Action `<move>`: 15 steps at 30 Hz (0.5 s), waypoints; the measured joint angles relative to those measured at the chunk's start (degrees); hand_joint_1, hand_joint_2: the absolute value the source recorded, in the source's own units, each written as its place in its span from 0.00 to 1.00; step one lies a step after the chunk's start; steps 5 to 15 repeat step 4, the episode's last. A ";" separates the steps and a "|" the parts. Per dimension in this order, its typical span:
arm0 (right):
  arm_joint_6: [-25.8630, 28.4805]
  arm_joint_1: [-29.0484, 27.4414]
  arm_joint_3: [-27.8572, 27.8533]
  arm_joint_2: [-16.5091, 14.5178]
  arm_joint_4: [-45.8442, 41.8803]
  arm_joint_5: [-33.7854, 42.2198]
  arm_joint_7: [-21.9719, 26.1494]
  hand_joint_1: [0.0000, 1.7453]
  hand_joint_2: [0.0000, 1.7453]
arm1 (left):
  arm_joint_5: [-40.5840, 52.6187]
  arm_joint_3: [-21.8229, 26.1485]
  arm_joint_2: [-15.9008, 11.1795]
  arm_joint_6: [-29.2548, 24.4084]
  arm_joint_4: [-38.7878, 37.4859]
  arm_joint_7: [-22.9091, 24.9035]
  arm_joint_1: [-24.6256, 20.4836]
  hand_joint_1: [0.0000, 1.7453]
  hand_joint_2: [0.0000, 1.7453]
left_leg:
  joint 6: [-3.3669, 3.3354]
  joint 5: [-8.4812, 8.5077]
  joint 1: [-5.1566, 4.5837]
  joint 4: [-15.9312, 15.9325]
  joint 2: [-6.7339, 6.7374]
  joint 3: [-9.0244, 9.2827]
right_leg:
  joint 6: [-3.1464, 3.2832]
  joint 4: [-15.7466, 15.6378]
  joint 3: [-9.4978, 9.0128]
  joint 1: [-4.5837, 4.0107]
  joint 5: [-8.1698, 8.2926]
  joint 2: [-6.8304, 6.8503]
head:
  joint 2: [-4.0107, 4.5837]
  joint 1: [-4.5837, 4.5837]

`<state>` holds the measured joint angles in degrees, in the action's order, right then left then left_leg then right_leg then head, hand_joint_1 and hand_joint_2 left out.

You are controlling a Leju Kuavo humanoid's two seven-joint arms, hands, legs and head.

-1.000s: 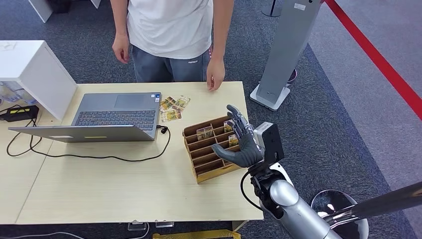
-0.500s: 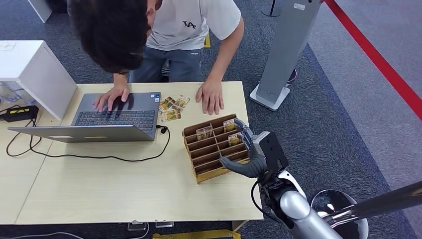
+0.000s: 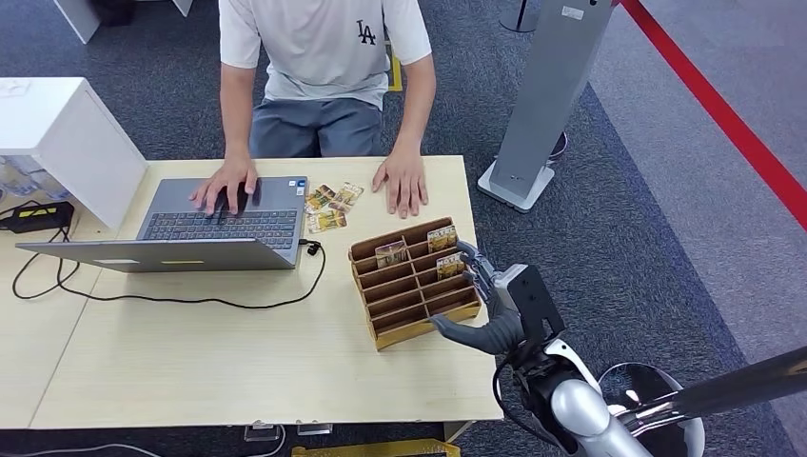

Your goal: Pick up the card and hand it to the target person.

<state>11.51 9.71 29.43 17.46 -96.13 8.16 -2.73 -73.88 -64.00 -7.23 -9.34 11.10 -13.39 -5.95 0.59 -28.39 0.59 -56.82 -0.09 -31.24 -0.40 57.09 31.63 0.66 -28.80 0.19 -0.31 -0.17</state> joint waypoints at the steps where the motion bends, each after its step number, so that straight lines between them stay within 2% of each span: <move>1: -0.11 -0.02 -0.14 0.03 -0.04 0.07 0.00 0.00 1.00 | 0.01 0.00 0.00 -0.01 0.00 -0.01 0.00 0.00 0.00 | 0.00 0.00 0.00 0.00 0.00 0.00 | 0.00 0.00 0.00 0.00 0.00 0.00 | 0.00 -0.01; 15: -0.32 -0.07 -0.42 0.08 -0.06 0.16 0.00 0.00 1.00 | 0.02 0.00 0.00 -0.05 0.00 -0.03 0.00 0.00 0.00 | 0.00 0.00 0.00 0.00 0.00 0.00 | 0.00 0.00 0.00 0.00 0.00 0.00 | 0.00 0.00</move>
